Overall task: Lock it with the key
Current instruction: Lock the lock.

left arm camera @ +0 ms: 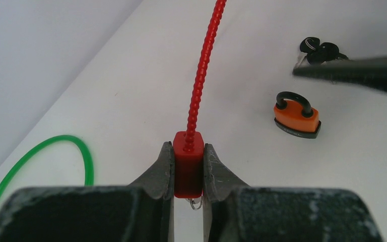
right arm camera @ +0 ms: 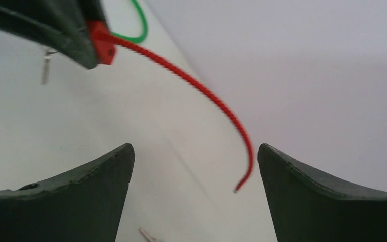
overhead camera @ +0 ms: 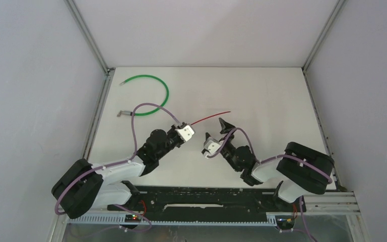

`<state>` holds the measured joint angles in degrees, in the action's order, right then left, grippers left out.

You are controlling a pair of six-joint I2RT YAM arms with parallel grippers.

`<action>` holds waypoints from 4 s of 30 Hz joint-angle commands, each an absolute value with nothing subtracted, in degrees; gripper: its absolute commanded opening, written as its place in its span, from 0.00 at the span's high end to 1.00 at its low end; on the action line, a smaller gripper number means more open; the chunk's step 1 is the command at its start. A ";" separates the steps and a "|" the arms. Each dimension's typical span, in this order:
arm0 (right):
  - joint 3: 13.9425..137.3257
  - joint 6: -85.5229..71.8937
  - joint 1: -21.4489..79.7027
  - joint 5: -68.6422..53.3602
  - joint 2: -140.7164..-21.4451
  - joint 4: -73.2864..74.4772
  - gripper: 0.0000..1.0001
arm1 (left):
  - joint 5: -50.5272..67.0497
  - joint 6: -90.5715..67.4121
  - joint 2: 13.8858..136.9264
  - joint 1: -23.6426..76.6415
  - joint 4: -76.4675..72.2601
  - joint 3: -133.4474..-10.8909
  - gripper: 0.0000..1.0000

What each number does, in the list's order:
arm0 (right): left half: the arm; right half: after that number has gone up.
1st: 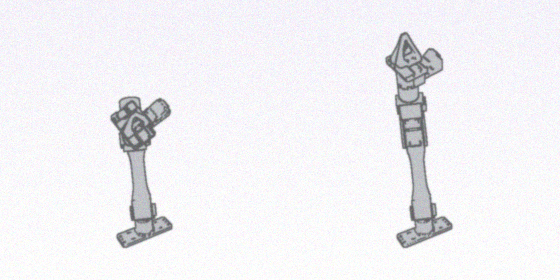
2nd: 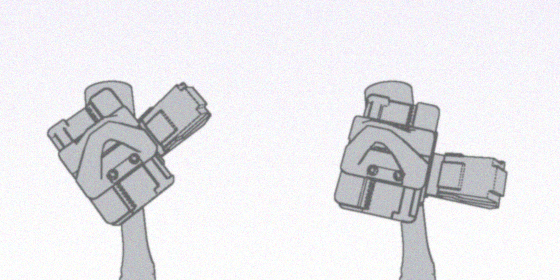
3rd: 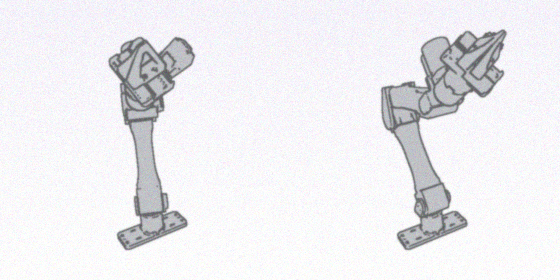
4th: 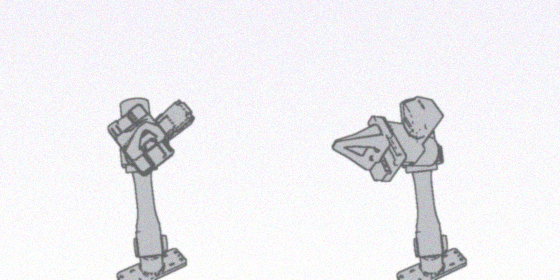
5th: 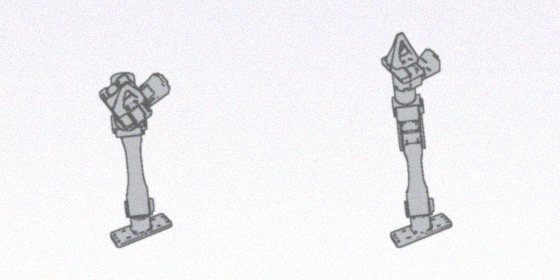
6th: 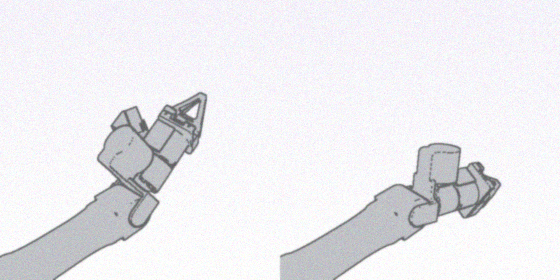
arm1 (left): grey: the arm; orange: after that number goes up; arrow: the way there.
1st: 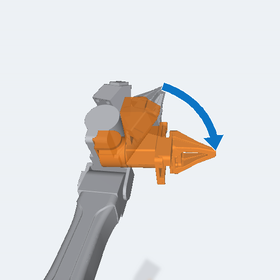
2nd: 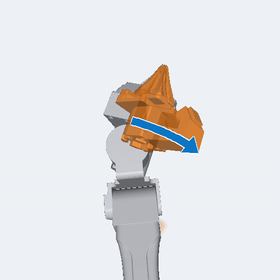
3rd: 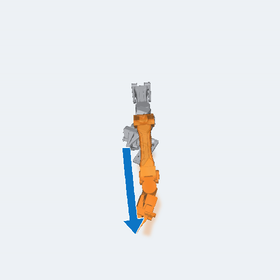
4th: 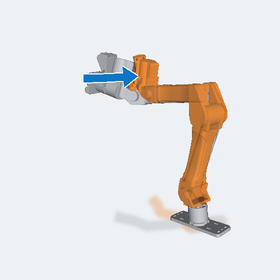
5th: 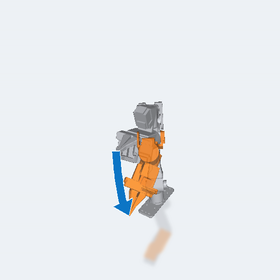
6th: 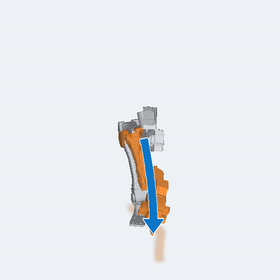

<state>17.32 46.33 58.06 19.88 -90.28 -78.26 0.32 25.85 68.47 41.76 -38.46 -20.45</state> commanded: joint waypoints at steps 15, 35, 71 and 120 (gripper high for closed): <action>12.94 45.88 52.40 18.76 -83.87 -87.29 0.13 | 16.93 26.42 64.39 41.80 -33.37 -24.19 1.00; 14.29 44.95 50.73 22.69 -85.96 -87.24 0.54 | 15.05 27.25 61.89 41.72 -33.16 -22.94 1.00; 12.87 -6.67 41.59 7.99 -68.31 -87.30 1.00 | 29.52 30.28 73.62 43.14 -20.18 -33.62 1.00; 31.85 13.53 56.10 15.20 -69.36 -84.48 1.00 | 27.25 27.98 72.88 43.37 -24.21 -32.17 1.00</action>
